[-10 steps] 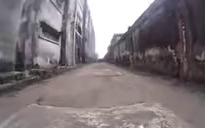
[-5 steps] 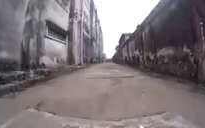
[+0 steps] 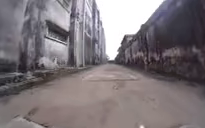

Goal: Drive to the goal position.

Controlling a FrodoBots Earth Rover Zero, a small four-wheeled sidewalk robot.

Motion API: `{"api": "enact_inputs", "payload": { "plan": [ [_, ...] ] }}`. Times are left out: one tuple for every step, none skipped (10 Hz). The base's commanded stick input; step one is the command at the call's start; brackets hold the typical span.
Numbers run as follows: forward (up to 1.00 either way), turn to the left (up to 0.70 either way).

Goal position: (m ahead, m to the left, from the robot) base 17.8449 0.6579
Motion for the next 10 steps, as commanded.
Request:
{"api": "enact_inputs", "payload": {
  "plan": [
    [0.50,0.00],
    [0.50,0.00],
    [0.50,-0.43],
    [0.50,-0.50],
    [0.50,-0.50],
    [0.50,-0.02],
    [0.50,0.00],
    [0.50,0.00],
    [0.50,0.00],
    [0.50,0.00]
  ]
}}
